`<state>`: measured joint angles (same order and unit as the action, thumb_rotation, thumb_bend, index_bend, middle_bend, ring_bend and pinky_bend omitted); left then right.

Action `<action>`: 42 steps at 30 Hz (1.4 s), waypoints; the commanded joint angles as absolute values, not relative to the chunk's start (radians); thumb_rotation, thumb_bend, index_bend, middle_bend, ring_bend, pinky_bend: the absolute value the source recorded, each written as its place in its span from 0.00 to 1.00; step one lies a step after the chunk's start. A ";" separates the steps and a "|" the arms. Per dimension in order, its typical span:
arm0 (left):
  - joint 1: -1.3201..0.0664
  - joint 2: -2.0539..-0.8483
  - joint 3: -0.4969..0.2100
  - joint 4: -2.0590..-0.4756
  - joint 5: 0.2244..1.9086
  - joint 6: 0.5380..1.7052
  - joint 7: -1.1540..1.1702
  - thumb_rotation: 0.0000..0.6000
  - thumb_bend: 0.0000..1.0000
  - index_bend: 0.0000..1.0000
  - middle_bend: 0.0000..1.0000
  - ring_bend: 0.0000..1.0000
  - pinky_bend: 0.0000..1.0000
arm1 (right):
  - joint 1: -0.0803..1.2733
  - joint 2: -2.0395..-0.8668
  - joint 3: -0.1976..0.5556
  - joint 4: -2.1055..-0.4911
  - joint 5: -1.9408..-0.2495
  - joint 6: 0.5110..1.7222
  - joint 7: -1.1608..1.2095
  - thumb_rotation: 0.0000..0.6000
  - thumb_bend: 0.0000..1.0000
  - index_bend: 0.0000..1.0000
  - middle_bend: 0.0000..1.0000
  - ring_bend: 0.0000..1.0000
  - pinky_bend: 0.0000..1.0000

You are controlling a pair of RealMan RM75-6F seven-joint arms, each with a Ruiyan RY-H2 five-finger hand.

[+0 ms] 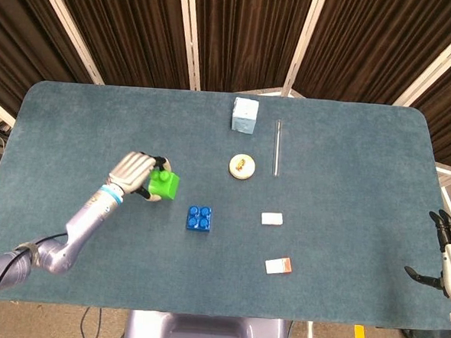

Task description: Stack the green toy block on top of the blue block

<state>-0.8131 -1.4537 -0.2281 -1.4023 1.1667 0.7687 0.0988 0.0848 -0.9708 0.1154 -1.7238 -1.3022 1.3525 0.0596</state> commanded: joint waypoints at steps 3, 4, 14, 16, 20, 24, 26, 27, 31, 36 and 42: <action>-0.876 -1.395 -0.232 -1.706 0.837 0.871 0.474 1.00 0.00 0.48 0.51 0.46 0.39 | 0.083 -0.964 0.115 -1.723 -1.307 1.354 0.076 1.00 0.00 0.03 0.00 0.00 0.00; -0.892 -1.405 -0.231 -1.729 0.801 0.888 0.511 1.00 0.00 0.48 0.51 0.46 0.39 | 0.082 -0.962 0.116 -1.723 -1.307 1.356 0.080 1.00 0.00 0.03 0.00 0.00 0.00; -1.039 -1.502 -0.211 -1.810 0.518 1.028 0.779 1.00 0.00 0.48 0.51 0.46 0.39 | 0.069 -0.944 0.117 -1.717 -1.308 1.367 0.120 1.00 0.00 0.03 0.00 0.00 0.00; -1.057 -1.521 -0.213 -1.808 0.499 1.041 0.794 1.00 0.00 0.48 0.51 0.46 0.39 | 0.067 -0.942 0.118 -1.717 -1.308 1.370 0.125 1.00 0.00 0.03 0.00 0.00 0.00; -1.082 -1.554 -0.216 -1.788 0.462 1.058 0.811 1.00 0.00 0.48 0.51 0.46 0.39 | 0.065 -0.940 0.118 -1.719 -1.305 1.371 0.126 1.00 0.00 0.03 0.00 0.00 0.00; -1.100 -1.569 -0.217 -1.765 0.431 1.065 0.822 1.00 0.00 0.48 0.51 0.46 0.39 | 0.064 -0.938 0.119 -1.719 -1.303 1.371 0.127 1.00 0.00 0.03 0.00 0.00 0.00; -1.103 -1.574 -0.216 -1.757 0.428 1.069 0.821 1.00 0.00 0.48 0.51 0.46 0.39 | 0.064 -0.937 0.119 -1.718 -1.301 1.370 0.127 1.00 0.00 0.03 0.00 0.00 0.00; -1.104 -1.575 -0.214 -1.754 0.429 1.071 0.820 1.00 0.00 0.48 0.51 0.46 0.39 | 0.064 -0.937 0.119 -1.718 -1.300 1.371 0.127 1.00 0.00 0.03 0.00 0.00 0.00; -1.105 -1.578 -0.205 -1.740 0.431 1.077 0.820 1.00 0.00 0.48 0.51 0.46 0.39 | 0.064 -0.936 0.120 -1.719 -1.300 1.371 0.126 1.00 0.00 0.03 0.00 0.00 0.00; -1.104 -1.583 -0.193 -1.730 0.445 1.078 0.811 1.00 0.00 0.48 0.51 0.46 0.39 | 0.065 -0.936 0.120 -1.721 -1.298 1.368 0.124 1.00 0.00 0.03 0.00 0.00 0.00; -1.107 -1.597 -0.184 -1.710 0.445 1.073 0.806 1.00 0.00 0.48 0.51 0.46 0.39 | 0.064 -0.934 0.121 -1.724 -1.301 1.371 0.126 1.00 0.00 0.03 0.00 0.00 0.00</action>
